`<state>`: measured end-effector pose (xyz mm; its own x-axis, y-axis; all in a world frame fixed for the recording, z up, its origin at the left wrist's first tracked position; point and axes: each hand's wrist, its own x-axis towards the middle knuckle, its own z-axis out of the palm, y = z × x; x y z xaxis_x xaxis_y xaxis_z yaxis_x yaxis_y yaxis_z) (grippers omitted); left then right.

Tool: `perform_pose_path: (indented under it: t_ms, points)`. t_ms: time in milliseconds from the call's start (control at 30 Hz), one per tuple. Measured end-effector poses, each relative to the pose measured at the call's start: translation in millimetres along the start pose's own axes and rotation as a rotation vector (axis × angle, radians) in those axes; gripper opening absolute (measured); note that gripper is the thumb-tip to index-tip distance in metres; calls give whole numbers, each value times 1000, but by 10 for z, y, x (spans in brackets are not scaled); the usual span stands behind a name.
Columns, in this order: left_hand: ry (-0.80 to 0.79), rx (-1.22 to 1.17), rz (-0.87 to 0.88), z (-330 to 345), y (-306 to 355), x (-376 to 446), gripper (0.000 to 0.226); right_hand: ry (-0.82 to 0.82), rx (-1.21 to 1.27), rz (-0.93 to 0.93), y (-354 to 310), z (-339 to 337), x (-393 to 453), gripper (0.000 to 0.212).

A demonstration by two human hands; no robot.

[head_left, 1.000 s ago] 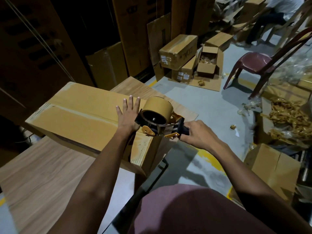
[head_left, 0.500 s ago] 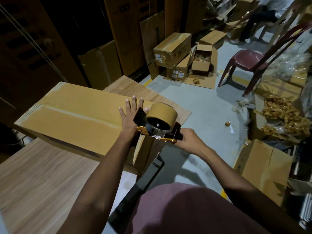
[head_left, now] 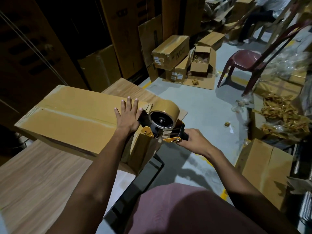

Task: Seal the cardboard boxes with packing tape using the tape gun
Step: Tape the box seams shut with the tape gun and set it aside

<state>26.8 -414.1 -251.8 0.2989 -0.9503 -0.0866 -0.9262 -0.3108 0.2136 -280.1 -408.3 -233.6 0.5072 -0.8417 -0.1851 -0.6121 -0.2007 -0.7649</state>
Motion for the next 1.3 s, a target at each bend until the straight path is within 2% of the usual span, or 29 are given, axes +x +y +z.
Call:
perform_pose_path:
  t_ms: [167,233,367,467,533,633,800,867,933,1167,1300]
  points:
    - [25,-58,-8,-15,32,-50,64,16,66,51,147,-115,-113,51]
    - [26,-68,9,-49,41,-74,63,12,76,54,209,-59,-133,44]
    - [61,-104,316,-153,101,-184,62,25,56,22,306,78,-79,40]
    - [-122,-194,403,-168,190,-156,45,11,61,25,355,128,-65,32]
    - [-229,-103,389,-178,213,-111,32,-2,106,59,354,134,-99,29]
    - [-353,-8,334,-262,254,-88,28,-15,189,127,372,127,-132,21]
    - [-463,-62,194,-377,319,-19,59,-17,179,134,387,124,-90,17]
    - [-488,-76,137,-380,318,20,88,-3,128,119,379,137,-45,26]
    - [-486,-84,112,-396,341,16,103,6,68,102,395,149,-1,38]
    - [-460,-110,140,-368,337,6,110,54,-71,107,428,274,65,50]
    - [-390,-142,170,-290,308,15,101,59,-48,122,425,332,112,44]
